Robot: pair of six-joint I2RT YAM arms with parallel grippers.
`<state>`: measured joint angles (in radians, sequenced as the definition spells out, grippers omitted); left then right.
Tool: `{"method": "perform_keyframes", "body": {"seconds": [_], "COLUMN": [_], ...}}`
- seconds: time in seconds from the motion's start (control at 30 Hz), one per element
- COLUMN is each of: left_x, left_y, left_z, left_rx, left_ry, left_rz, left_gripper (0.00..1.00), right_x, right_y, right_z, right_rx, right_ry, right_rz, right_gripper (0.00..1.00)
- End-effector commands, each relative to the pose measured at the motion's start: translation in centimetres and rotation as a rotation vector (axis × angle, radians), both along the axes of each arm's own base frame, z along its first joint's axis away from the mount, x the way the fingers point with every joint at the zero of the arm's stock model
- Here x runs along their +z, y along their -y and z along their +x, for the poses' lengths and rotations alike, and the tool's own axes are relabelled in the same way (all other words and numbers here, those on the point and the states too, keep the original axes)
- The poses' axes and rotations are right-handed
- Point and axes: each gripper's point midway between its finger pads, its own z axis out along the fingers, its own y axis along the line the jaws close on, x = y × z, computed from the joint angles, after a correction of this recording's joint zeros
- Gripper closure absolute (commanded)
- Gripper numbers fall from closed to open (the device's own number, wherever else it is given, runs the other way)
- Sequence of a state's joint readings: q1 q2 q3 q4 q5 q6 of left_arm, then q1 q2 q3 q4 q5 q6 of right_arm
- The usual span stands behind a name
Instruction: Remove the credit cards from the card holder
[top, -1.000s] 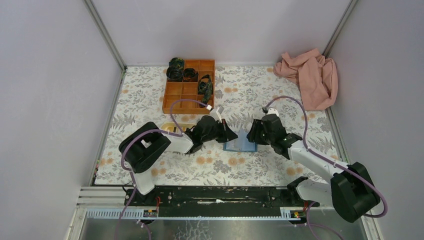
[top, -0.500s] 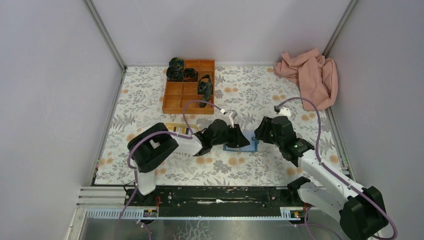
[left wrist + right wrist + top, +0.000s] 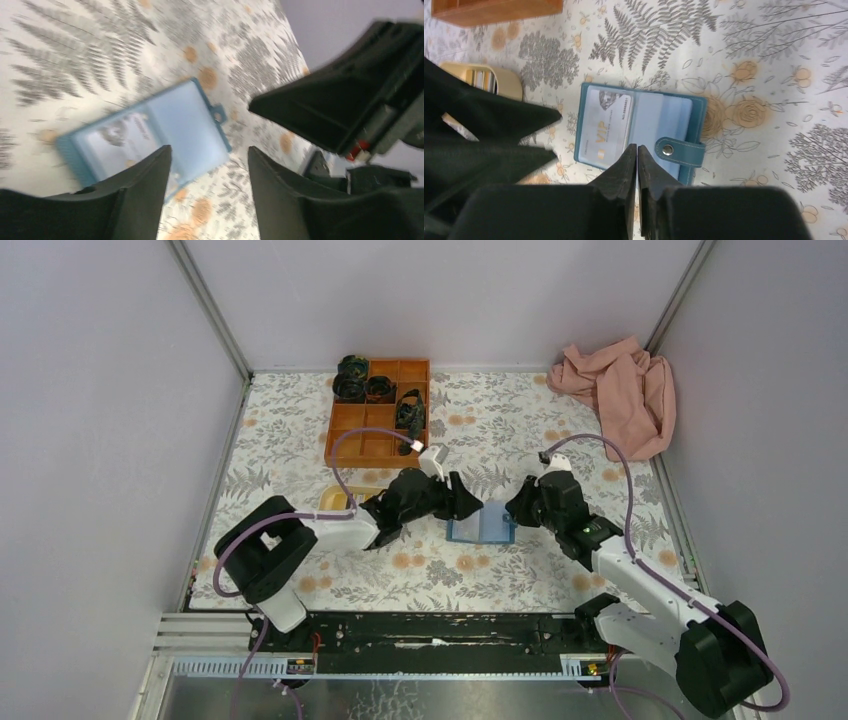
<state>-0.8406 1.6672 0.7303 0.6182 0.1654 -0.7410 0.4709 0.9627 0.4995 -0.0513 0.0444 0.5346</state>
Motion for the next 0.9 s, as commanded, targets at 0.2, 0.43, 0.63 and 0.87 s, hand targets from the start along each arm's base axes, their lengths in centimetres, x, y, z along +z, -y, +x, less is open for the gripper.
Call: {"method": "perform_keyframes", "body": {"seconds": [0.2,0.43,0.63,0.87], "left_x": [-5.3,-6.4,-7.1,-8.9], "left_y": [-4.0,-3.8,-4.2,-3.5], "left_z": [2.6,2.2,1.7,1.2], "left_rx": [0.132,0.086,0.068,0.033], "left_ry": [-0.036,-0.075,-0.099,-0.169], "left_rz": [0.141,0.134,0.168,0.185], "left_gripper": [0.93,1.0,1.0,1.0], "right_x": [1.8,-1.2,-4.3,-5.5], "right_y": [-5.1,-7.2,-7.4,-6.7], "right_z": [1.1,1.5,1.4,1.4], "right_rx": [0.194,0.221,0.189,0.166], "right_ry": [0.045,-0.018,-0.103,-0.126], "right_rz": [0.075,0.064,0.136,0.135], "right_gripper": [0.94,0.94,0.96,0.67]}}
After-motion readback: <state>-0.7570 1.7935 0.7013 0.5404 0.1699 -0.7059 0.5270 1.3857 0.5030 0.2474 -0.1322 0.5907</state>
